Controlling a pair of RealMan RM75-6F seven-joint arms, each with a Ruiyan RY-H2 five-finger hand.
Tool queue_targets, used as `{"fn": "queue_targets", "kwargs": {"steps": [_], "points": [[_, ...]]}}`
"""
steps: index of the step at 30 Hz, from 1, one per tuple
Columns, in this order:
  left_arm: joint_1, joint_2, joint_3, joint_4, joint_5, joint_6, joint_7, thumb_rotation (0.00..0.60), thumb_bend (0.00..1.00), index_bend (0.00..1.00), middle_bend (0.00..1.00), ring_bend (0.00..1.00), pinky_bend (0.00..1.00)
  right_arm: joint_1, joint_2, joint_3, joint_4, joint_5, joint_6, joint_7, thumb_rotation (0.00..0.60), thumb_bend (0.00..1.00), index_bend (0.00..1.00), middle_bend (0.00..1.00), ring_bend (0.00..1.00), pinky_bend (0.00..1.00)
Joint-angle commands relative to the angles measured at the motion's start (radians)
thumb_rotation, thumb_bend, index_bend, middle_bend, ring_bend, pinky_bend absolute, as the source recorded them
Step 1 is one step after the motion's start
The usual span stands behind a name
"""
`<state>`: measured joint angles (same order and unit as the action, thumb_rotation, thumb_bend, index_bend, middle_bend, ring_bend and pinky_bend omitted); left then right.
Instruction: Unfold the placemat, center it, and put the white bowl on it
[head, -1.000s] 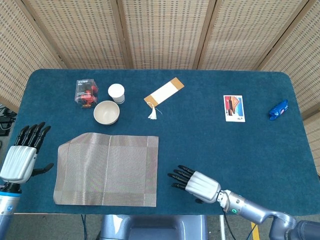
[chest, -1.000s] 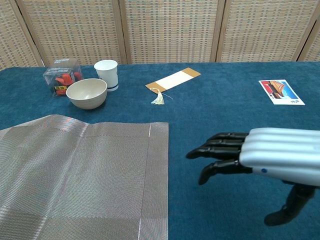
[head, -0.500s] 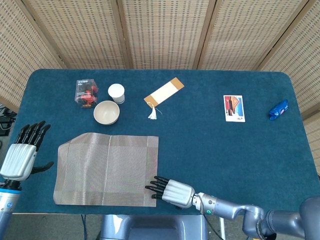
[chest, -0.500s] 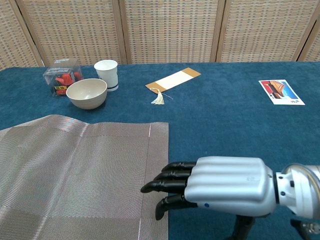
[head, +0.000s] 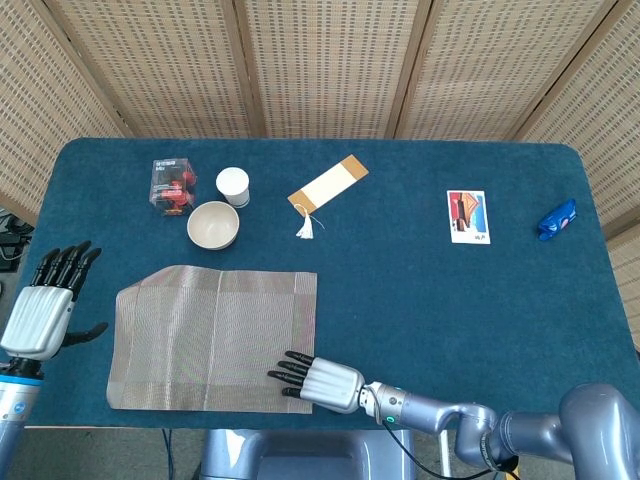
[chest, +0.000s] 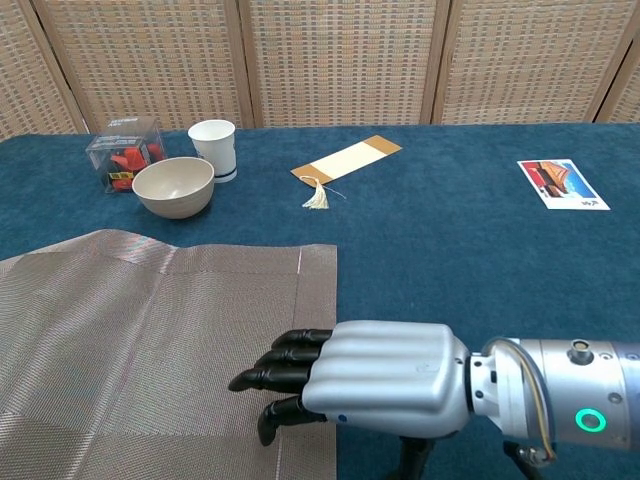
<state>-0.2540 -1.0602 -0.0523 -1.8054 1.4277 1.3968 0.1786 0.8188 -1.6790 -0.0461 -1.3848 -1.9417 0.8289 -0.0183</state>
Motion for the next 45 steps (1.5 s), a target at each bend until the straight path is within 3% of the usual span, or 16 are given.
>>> {"fn": "queue_targets", "kwargs": {"steps": [1, 30, 45], "points": [[0.0, 0.001, -0.002, 0.0, -0.001, -0.003, -0.002, 0.6, 0.0, 0.0, 0.0, 0.0, 0.0, 0.011, -0.016, -0.004, 0.014, 0.012, -0.004, -0.012, 0.6, 0.0, 0.28, 0.02, 0.0, 0.0], [0.0, 0.009, -0.02, 0.012, -0.015, -0.033, -0.036, 0.6, 0.0, 0.0, 0.0, 0.0, 0.0, 0.086, -0.107, 0.027, 0.044, 0.11, -0.004, -0.077, 0.6, 0.01, 0.28, 0.03, 0.0, 0.0], [0.0, 0.011, -0.022, 0.01, -0.015, -0.042, -0.041, 0.6, 0.0, 0.0, 0.0, 0.0, 0.0, 0.104, -0.103, 0.014, 0.043, 0.146, -0.011, -0.114, 0.6, 0.43, 0.28, 0.03, 0.0, 0.0]]}}
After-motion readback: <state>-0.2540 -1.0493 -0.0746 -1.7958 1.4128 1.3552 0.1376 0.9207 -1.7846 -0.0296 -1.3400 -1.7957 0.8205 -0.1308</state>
